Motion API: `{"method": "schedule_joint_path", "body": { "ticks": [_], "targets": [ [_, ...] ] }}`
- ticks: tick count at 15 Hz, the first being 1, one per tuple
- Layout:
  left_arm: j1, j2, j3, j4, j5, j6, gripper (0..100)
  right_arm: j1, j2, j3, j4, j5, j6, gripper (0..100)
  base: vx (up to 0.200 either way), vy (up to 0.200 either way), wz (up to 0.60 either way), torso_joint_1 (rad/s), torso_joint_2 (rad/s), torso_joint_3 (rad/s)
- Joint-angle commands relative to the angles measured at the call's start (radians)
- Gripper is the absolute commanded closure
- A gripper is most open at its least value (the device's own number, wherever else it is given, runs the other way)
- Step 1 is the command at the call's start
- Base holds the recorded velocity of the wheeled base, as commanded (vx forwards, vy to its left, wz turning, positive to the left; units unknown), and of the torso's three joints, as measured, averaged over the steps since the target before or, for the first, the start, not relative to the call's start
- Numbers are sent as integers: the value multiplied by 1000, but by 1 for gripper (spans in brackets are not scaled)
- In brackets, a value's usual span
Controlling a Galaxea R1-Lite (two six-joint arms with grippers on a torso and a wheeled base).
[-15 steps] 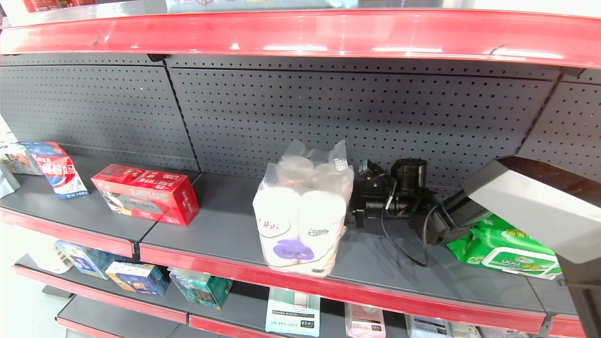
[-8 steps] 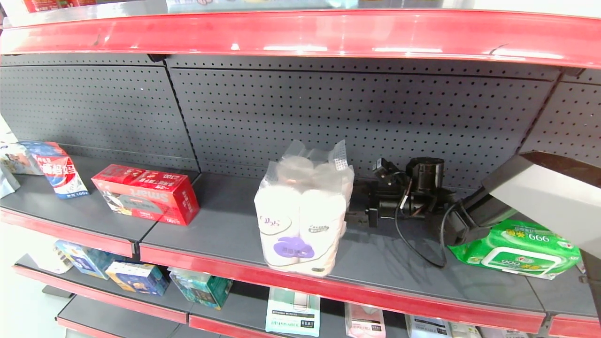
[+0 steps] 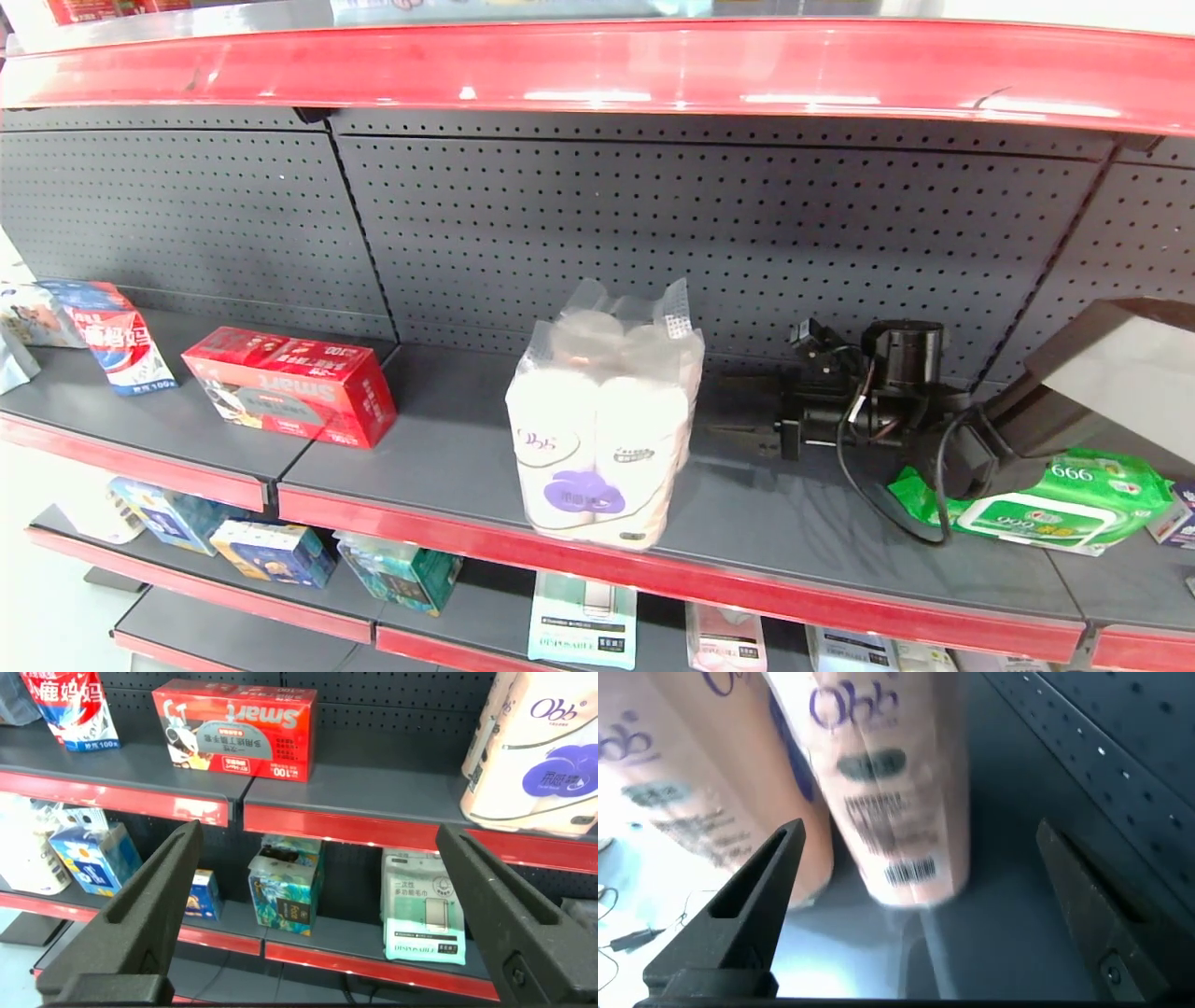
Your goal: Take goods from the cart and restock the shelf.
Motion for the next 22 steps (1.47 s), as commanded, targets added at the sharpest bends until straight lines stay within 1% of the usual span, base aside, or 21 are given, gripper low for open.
{"method": "schedule_joint_path", "body": {
  "ticks": [1, 4, 7, 8, 11, 16, 17, 18, 20, 21, 22],
  "targets": [
    [0, 1, 0, 0, 0, 0, 0, -37, -69, 59, 0, -3, 0, 0, 0, 0, 0, 0, 0, 0],
    [0, 1, 0, 0, 0, 0, 0, -75, -131, 127, 0, -4, -9, 0, 0, 0, 0, 0, 0, 0],
    [0, 1, 0, 0, 0, 0, 0, -123, -227, 242, 0, -4, -21, 0, 0, 0, 0, 0, 0, 0],
    [0, 1, 0, 0, 0, 0, 0, -127, -241, 257, 0, -4, -21, 0, 0, 0, 0, 0, 0, 0],
    [0, 1, 0, 0, 0, 1, 0, -169, -362, 384, 0, -7, -21, 0, 0, 0, 0, 0, 0, 0],
    [0, 1, 0, 0, 0, 0, 0, -215, -571, 574, 0, -61, -14, 0, 0, 0, 0, 0, 0, 0],
    [0, 1, 0, 0, 0, 0, 0, -219, -592, 594, 0, -70, -12, 0, 0, 0, 0, 0, 0, 0],
    [0, 1, 0, 0, 0, 0, 0, -227, -671, 660, 0, -110, -8, 0, 0, 0, 0, 0, 0, 0],
    [0, 1, 0, 0, 0, 0, 0, -221, -780, 723, 1, -176, 32, 0, 0, 0, 0, 0, 0, 0],
    [0, 1, 0, 0, 0, 0, 0, -209, -875, 762, 24, -288, 66, 0, 0, 0, 0, 0, 0, 0],
    [0, 1, 0, 0, 0, 0, 0, -187, -970, 785, 98, -394, 80, 0, 0, 0, 0, 0, 0, 0]
  ]
}}
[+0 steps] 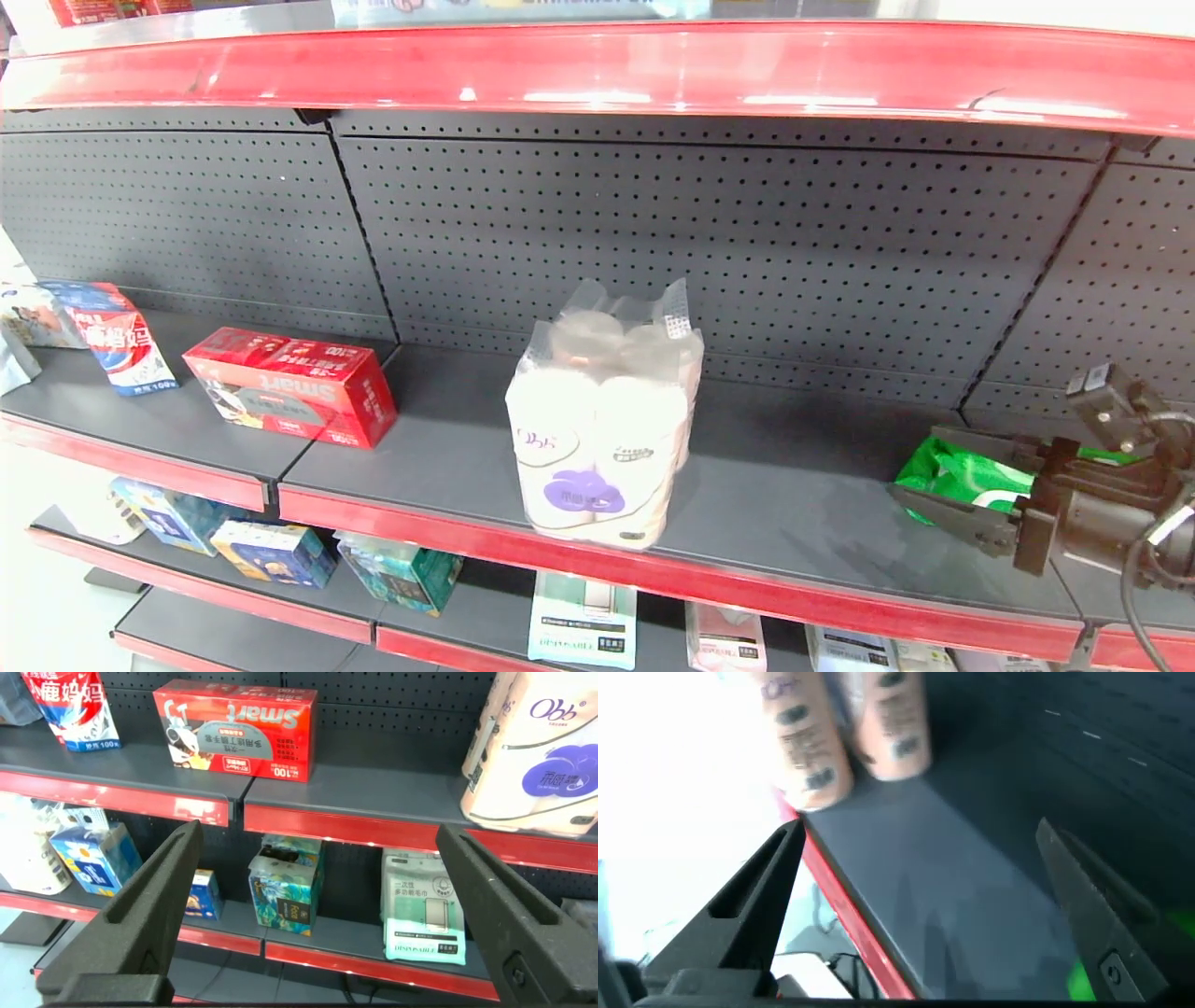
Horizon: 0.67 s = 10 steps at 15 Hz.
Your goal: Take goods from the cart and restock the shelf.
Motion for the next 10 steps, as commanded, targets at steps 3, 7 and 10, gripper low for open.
{"method": "schedule_joint_path", "body": {
  "ticks": [3, 7, 10],
  "targets": [
    [0, 1, 0, 0, 0, -1, 0, 30, -552, 137, 321, -380, 34, 0, 0, 0, 0, 0, 0, 0],
    [0, 1, 0, 0, 0, 1, 0, 35, -951, 229, 489, -785, 35, 0, 0, 0, 0, 0, 0, 0],
    [0, 1, 0, 0, 0, -1, 0, 18, -1304, 221, 825, -799, 22, 0, 0, 0, 0, 0, 0, 0]
  ]
}}
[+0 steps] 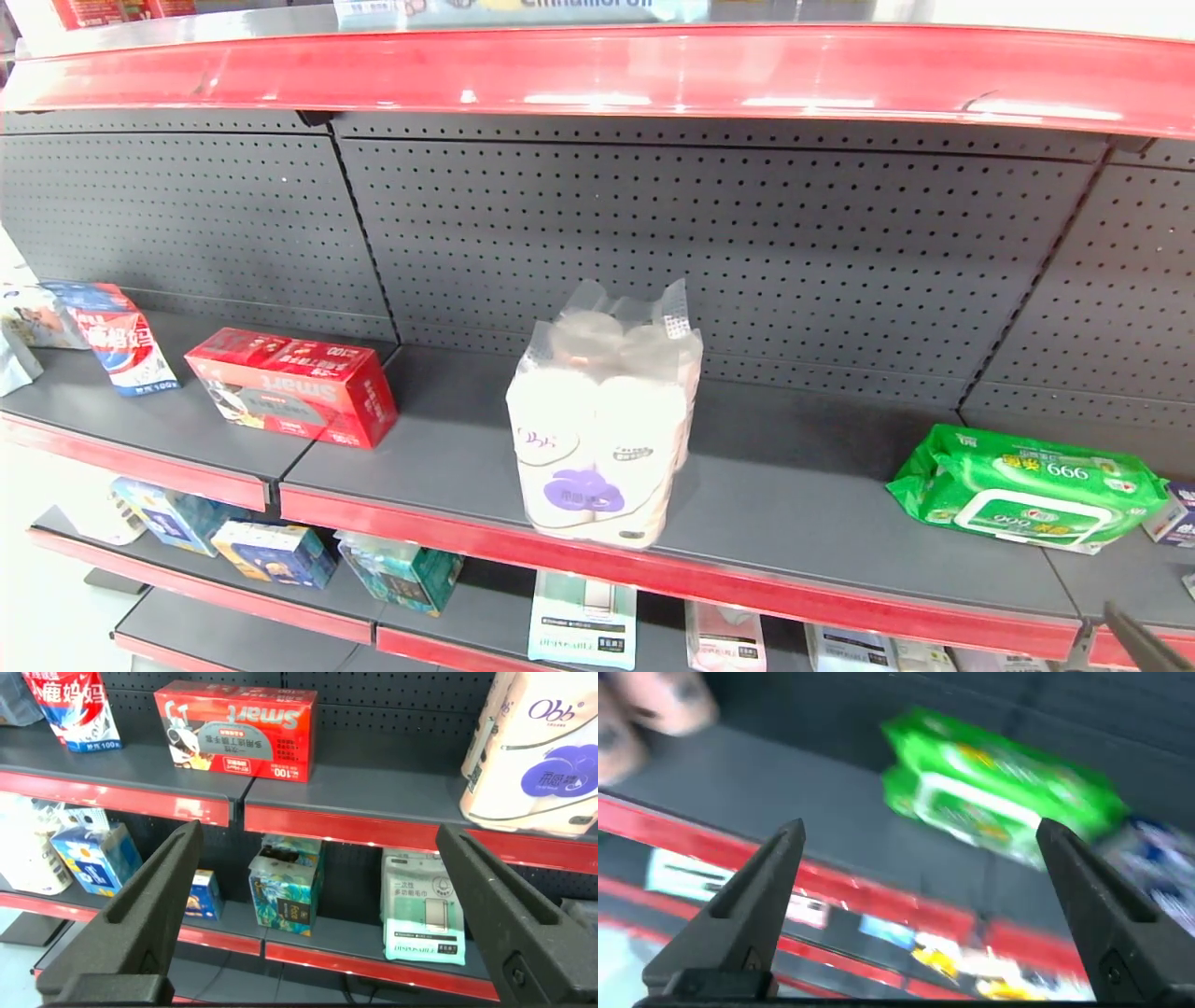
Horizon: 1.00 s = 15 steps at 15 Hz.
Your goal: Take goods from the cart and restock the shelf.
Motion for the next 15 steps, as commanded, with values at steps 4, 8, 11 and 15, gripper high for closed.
{"method": "schedule_joint_path", "body": {
  "ticks": [4, 8, 11, 15],
  "targets": [
    [0, 1, 0, 0, 0, -1, 0, -34, -481, -44, 394, -204, -17, 0, 0, 0, 0, 0, 0, 0],
    [0, 1, 0, 0, 0, -1, 0, -11, -502, -27, 370, -134, 59, 0, 0, 0, 0, 0, 0, 0],
    [0, 1, 0, 0, 0, -1, 0, -2, -511, 27, 262, 181, 160, 0, 0, 0, 0, 0, 0, 0],
    [0, 1, 0, 0, 0, -1, 0, 21, -564, 36, 282, 32, 183, 0, 0, 0, 0, 0, 0, 0]
  ]
}}
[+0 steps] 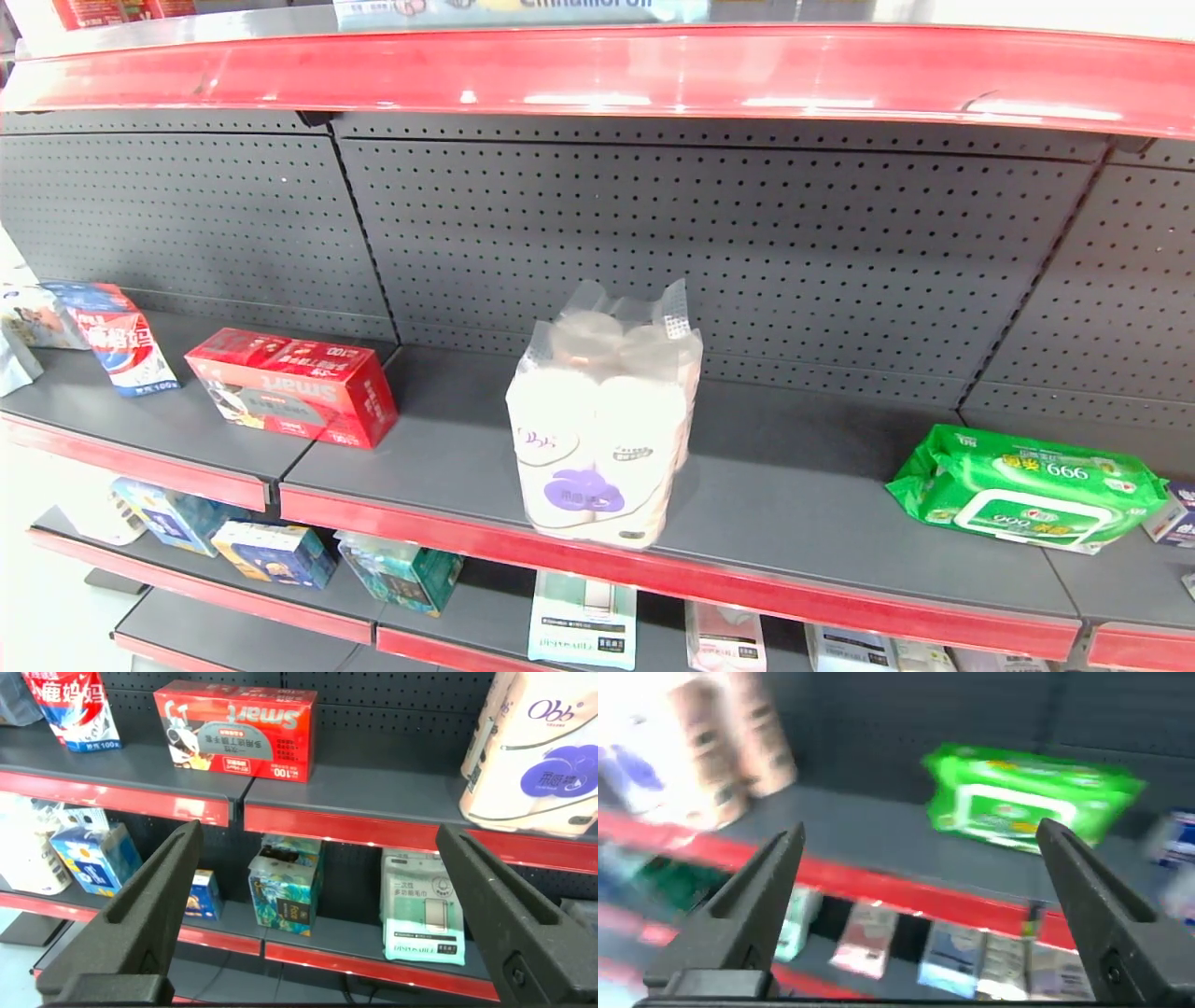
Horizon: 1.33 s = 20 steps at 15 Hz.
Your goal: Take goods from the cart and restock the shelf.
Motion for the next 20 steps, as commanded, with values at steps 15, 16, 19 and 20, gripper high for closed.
{"method": "schedule_joint_path", "body": {
  "ticks": [15, 16, 19, 20],
  "targets": [
    [0, 1, 0, 0, 0, 0, 0, 4, -15, 1, 24, -50, 53, 0, 0, 0, 0, 0, 0, 0],
    [0, 1, 0, 0, 0, 0, 0, 4, -15, 1, 24, -50, 53, 0, 0, 0, 0, 0, 0, 0],
    [0, 1, 0, 0, 0, 0, 0, 4, -15, 2, 24, -50, 51, 0, 0, 0, -600, 2, 1, 2],
    [0, 1, 0, 0, 0, 0, 0, 4, -15, 2, 24, -50, 53, 0, 0, 0, -600, -2, 2, 2]
  ]
}}
